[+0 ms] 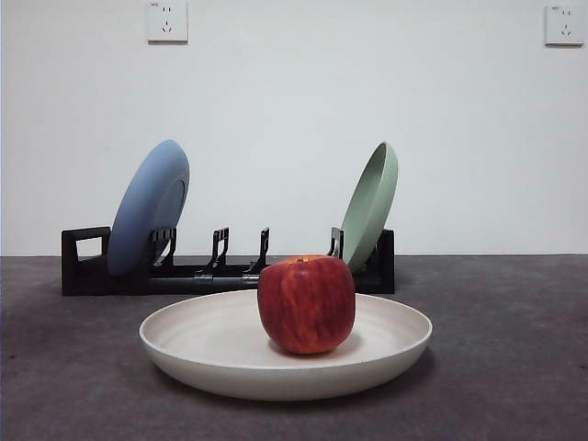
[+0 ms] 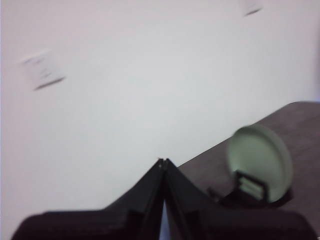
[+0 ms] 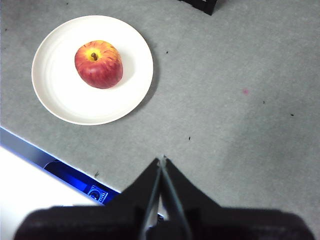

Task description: Take the yellow plate from the plate rack,put the plate on the table,take the apple from the table,put the apple in the plate

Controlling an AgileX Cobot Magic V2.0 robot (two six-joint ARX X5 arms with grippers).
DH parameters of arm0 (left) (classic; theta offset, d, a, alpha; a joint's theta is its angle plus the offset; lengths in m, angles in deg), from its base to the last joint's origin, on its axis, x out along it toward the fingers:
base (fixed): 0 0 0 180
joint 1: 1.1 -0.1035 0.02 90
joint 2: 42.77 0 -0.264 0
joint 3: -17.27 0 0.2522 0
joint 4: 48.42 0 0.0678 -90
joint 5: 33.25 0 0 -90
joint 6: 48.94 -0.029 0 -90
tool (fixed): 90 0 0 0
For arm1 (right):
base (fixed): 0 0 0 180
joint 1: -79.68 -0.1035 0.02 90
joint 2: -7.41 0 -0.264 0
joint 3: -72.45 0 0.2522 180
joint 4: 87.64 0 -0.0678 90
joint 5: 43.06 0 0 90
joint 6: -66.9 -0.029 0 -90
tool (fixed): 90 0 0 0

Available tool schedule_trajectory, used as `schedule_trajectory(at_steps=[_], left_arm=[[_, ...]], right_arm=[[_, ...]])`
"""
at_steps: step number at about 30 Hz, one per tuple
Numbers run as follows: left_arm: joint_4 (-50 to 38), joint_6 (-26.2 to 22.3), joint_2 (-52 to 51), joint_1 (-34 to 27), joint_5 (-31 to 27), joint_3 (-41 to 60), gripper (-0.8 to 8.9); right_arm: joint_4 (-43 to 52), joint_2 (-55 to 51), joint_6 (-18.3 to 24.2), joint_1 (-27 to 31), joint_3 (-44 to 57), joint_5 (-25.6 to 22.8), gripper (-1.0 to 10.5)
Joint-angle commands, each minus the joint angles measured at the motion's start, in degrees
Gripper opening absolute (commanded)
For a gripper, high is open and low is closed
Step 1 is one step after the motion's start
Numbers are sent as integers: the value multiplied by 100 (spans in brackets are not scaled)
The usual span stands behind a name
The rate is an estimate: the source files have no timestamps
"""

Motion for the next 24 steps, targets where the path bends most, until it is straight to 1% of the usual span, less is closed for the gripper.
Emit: schedule_trajectory(at_steps=[1, 6, 12, 18, 20, 24], left_arm=[[-350, 409, -389, -433, 42, 872, -4], [-901, 1012, -1012, -894, 39, 2354, -4], [-957, 1565, -1690, -986, 20, 3598, -4], [-953, 1895, -2164, -988, 20, 4271, -4], [-953, 1969, -2212, -992, -15, 4380, -4], [-654, 2000, -2210, -992, -177, 4406, -4]], right_arm=[[20, -4, -52, -2, -2, -26, 2], [20, -4, -52, -2, -2, -26, 2], [20, -4, -52, -2, -2, -26, 2], [20, -4, -52, -2, -2, -26, 2], [20, -4, -52, -2, -2, -26, 2], [20, -4, -52, -2, -2, -26, 2]])
